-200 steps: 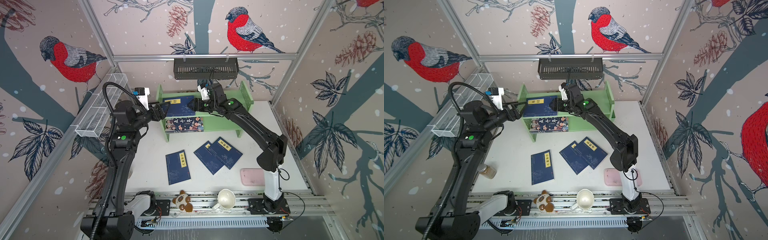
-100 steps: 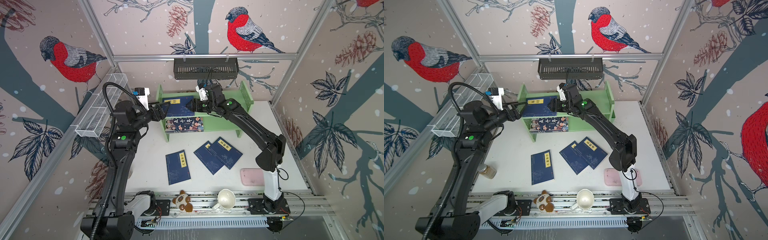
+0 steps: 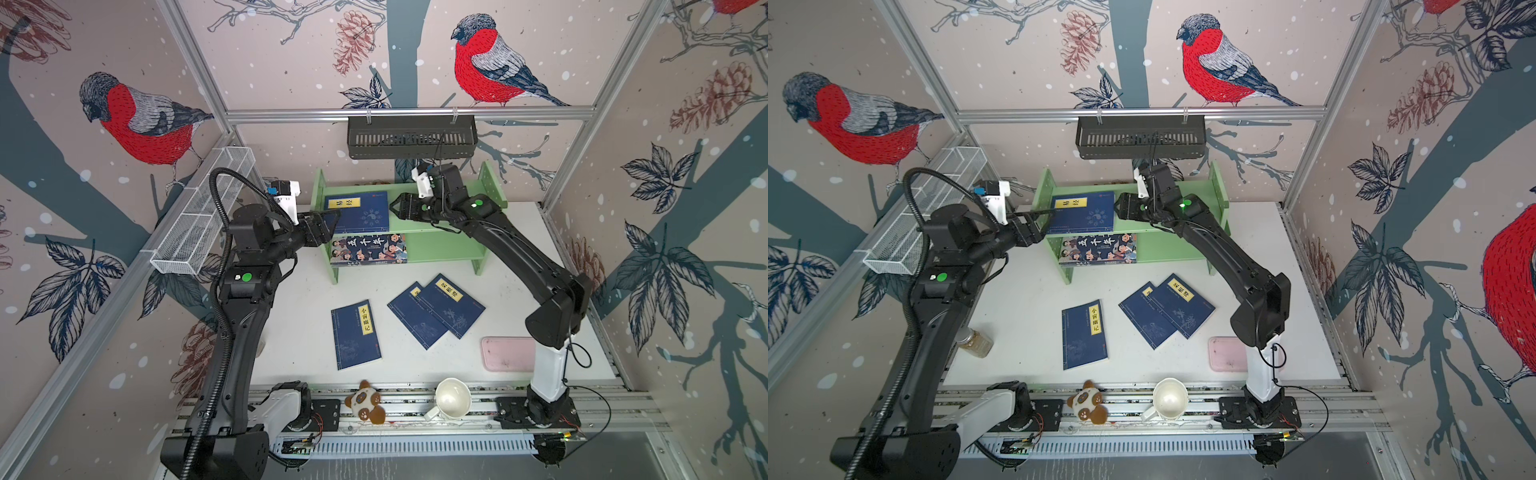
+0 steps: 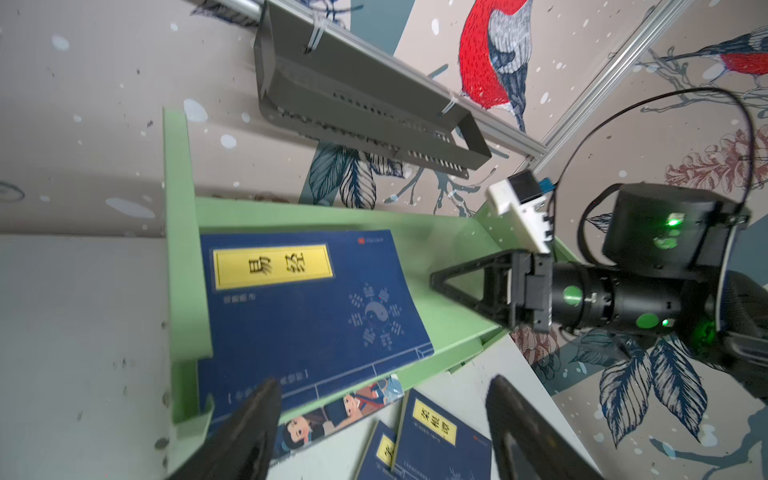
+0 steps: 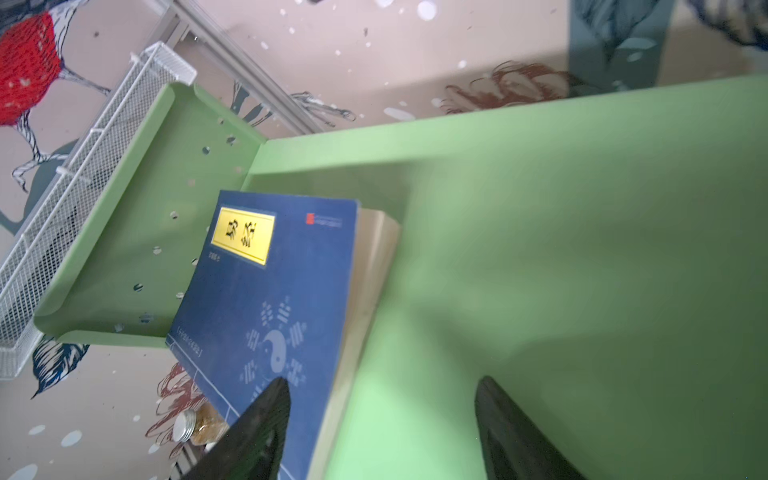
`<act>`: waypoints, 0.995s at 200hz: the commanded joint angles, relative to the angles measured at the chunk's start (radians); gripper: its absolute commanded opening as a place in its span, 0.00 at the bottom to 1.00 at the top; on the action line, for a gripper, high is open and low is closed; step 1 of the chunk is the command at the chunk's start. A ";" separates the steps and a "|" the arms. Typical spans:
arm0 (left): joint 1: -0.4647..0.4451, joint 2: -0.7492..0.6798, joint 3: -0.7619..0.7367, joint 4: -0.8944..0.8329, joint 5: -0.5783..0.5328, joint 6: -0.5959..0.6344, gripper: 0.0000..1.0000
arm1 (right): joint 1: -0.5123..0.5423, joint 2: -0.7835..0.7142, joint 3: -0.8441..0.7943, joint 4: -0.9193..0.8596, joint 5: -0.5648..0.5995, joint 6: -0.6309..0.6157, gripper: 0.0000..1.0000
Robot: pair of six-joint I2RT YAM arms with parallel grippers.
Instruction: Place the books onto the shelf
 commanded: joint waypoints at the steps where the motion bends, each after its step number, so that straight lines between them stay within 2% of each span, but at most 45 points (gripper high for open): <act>1: 0.007 -0.023 -0.033 -0.133 -0.022 -0.039 0.78 | -0.006 -0.112 -0.074 0.046 0.034 -0.040 0.71; 26: 0.016 -0.056 -0.099 -0.214 -0.052 -0.070 0.78 | 0.005 -0.284 -0.248 0.094 0.030 -0.079 0.70; 58: 0.020 -0.120 -0.228 -0.243 -0.084 -0.120 0.78 | 0.057 -0.554 -0.568 0.190 0.015 -0.078 0.69; 87: 0.021 -0.136 -0.363 -0.238 -0.075 -0.175 0.77 | 0.161 -0.790 -0.805 0.241 0.017 -0.050 0.68; 110: 0.020 -0.132 -0.472 -0.192 -0.040 -0.202 0.76 | 0.273 -0.906 -0.930 0.259 0.040 -0.003 0.70; 135: 0.020 -0.128 -0.594 -0.140 -0.048 -0.236 0.76 | 0.369 -0.923 -1.019 0.257 0.084 0.052 0.70; 155: 0.020 -0.104 -0.640 -0.127 -0.090 -0.225 0.76 | 0.411 -0.882 -1.081 0.287 0.073 0.078 0.73; 199: 0.021 -0.074 -0.682 -0.123 -0.191 -0.179 0.76 | 0.392 -0.720 -1.144 0.365 0.010 0.126 0.74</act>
